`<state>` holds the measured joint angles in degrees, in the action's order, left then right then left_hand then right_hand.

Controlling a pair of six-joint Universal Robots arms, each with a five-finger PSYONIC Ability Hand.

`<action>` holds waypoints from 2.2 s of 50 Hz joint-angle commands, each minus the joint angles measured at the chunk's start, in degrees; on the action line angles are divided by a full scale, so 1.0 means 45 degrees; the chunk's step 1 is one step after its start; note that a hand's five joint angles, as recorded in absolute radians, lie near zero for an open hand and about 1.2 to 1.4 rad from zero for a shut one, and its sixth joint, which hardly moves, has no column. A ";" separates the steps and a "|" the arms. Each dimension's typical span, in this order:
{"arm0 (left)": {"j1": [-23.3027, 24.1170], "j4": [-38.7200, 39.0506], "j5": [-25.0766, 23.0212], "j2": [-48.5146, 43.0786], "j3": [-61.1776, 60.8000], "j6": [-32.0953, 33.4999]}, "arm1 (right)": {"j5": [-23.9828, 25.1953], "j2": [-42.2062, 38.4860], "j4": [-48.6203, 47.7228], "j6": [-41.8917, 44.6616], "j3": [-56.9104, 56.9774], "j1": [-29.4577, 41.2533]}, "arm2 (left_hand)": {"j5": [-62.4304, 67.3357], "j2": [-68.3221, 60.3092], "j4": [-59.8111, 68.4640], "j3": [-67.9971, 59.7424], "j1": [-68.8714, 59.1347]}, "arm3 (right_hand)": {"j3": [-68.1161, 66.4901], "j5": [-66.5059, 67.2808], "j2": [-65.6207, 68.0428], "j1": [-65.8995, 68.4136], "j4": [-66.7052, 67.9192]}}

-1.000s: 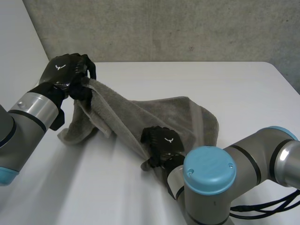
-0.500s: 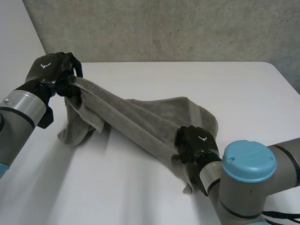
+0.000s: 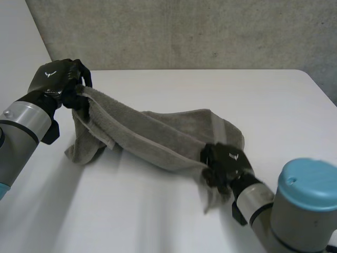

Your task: Fold the laundry

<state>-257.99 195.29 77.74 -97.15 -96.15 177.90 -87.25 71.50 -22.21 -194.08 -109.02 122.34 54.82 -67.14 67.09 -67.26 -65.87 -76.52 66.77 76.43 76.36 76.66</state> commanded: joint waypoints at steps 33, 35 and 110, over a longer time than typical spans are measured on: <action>-0.0013 -0.3691 -0.0205 -0.2161 0.1484 0.2556 | 0.1752 -0.1412 1.0386 1.3928 0.7644 -0.0917 | 0.2855 -0.2339 0.2350 -0.2312 -0.2623 | -0.0773 0.0717 0.0793 0.0809 0.0742; 0.0065 -0.3983 -0.0166 -0.2938 0.1911 0.3644 | 0.1752 -0.1706 1.0289 1.4143 0.7839 -0.0916 | 0.2892 -0.2376 0.2387 -0.2349 -0.2660 | -0.0773 0.0717 0.0793 0.0809 0.0742; -0.0481 0.1133 -0.1125 -0.3589 -0.0896 0.5798 | 0.1986 0.0537 0.2690 1.3774 0.1278 -0.2518 | -1.2022 1.2538 -1.2527 1.2565 1.2255 | -0.0773 0.0717 0.0793 0.0809 0.0742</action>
<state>-260.24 200.33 71.03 -116.46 -96.57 204.57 -78.31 71.86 -9.68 -129.98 -98.76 113.80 2.17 -10.80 10.84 -10.83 -11.17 -77.09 67.19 76.44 76.39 76.66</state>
